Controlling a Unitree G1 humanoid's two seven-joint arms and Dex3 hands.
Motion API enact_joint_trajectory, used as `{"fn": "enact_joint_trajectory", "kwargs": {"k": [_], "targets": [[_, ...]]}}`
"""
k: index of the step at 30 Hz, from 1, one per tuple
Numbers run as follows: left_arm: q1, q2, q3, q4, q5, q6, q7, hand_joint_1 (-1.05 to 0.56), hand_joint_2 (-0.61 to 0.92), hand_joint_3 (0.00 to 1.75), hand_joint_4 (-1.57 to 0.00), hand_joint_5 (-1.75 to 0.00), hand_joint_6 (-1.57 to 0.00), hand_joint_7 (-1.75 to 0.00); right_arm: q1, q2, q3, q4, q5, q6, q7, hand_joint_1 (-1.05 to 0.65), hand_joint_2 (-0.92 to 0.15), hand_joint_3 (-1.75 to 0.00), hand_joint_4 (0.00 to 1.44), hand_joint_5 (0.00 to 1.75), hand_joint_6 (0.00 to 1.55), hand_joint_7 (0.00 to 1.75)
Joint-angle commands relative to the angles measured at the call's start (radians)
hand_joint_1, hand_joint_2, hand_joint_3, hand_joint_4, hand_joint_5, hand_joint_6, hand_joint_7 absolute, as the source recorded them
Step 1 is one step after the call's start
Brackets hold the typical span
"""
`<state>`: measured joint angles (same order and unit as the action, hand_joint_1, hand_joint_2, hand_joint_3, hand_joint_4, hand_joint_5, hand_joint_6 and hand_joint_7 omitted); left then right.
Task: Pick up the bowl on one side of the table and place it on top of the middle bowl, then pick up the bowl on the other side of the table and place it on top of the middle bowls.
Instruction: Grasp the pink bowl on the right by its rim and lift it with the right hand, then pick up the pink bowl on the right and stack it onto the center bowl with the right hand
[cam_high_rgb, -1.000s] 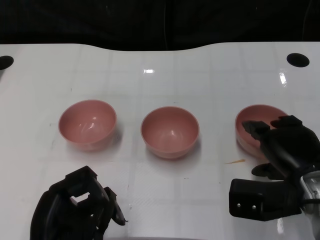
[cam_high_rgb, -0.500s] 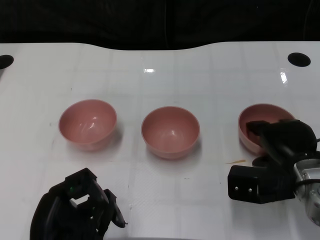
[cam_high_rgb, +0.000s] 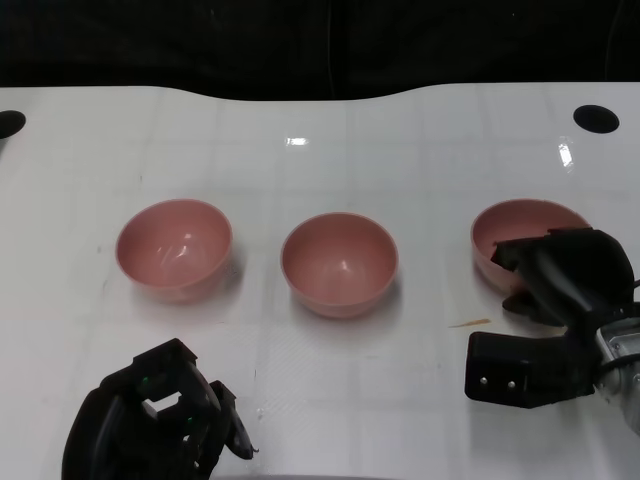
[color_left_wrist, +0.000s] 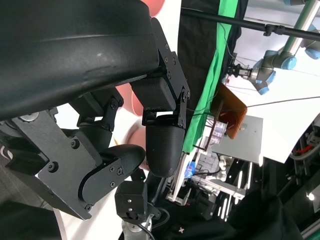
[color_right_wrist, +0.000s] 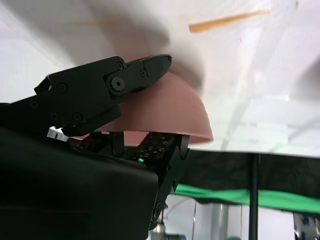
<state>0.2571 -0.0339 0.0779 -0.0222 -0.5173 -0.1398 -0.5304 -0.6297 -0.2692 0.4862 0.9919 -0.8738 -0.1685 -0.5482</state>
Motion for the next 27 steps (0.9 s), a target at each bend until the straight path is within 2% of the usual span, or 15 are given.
{"fn": "enact_joint_trajectory", "kwargs": {"k": [1, 6, 7, 8, 9, 12, 16, 19, 27], "targets": [[0.006, 0.007, 0.002, -0.016, -0.005, 0.001, -0.008, -0.09, 0.32, 1.26, -1.0, -1.43, -0.96, -1.28, -0.02, -0.022, 0.008, -0.005, -0.001, -0.007, -0.079, -0.2, -0.91, -0.15, 0.88, 1.75, 0.68, 1.74], [0.005, 0.009, 0.001, -0.013, 0.0, -0.006, -0.01, -0.1, 0.3, 1.25, -1.0, -1.43, -0.96, -1.28, -0.014, -0.039, 0.014, -0.078, -0.006, -0.032, -0.137, -0.17, -0.91, -0.18, 0.89, 1.75, 0.7, 1.75], [0.005, 0.009, 0.001, -0.011, 0.0, -0.008, -0.011, -0.1, 0.31, 1.25, -1.0, -1.43, -0.96, -1.28, -0.009, -0.045, 0.015, -0.103, -0.009, -0.039, -0.146, -0.18, -0.84, -0.31, 0.89, 1.75, 0.7, 1.75], [0.006, 0.008, 0.0, -0.012, 0.001, -0.009, -0.011, -0.11, 0.32, 1.24, -1.0, -1.44, -0.95, -1.29, -0.002, -0.049, 0.015, -0.128, -0.01, -0.044, -0.151, -0.18, -0.66, -0.62, 0.89, 1.75, 0.71, 1.75], [0.007, 0.008, -0.001, -0.014, 0.004, -0.009, -0.008, -0.11, 0.33, 1.23, -0.99, -1.44, -0.95, -1.29, 0.006, -0.053, 0.014, -0.157, -0.007, -0.048, -0.148, -0.17, -0.58, -0.76, 0.89, 1.75, 0.71, 1.75], [0.01, 0.009, -0.003, -0.023, 0.006, 0.001, 0.0, -0.11, 0.33, 1.22, -0.99, -1.45, -0.95, -1.3, 0.031, -0.065, 0.01, -0.254, 0.001, -0.06, -0.117, -0.15, -0.5, -0.96, 0.89, 1.75, 0.71, 1.75], [0.008, 0.01, -0.003, -0.026, 0.006, 0.009, 0.004, -0.09, 0.31, 1.25, -0.99, -1.46, -0.96, -1.31, 0.054, -0.08, 0.006, -0.383, 0.006, -0.099, -0.082, -0.16, -0.47, -1.05, 0.91, 1.75, 0.72, 1.75], [0.007, 0.009, -0.002, -0.026, 0.004, 0.011, 0.004, -0.08, 0.3, 1.26, -1.0, -1.45, -0.96, -1.3, 0.058, -0.085, 0.0, -0.455, 0.007, -0.126, -0.055, -0.2, -0.49, -1.11, 0.92, 1.75, 0.72, 1.75], [0.009, 0.01, 0.0, -0.028, 0.006, 0.01, 0.004, -0.08, 0.31, 1.28, -0.99, -1.44, -0.95, -1.31, 0.047, -0.073, -0.003, -0.587, 0.008, -0.162, 0.065, -0.22, -0.48, -1.08, 0.91, 1.75, 0.71, 1.75]]}}
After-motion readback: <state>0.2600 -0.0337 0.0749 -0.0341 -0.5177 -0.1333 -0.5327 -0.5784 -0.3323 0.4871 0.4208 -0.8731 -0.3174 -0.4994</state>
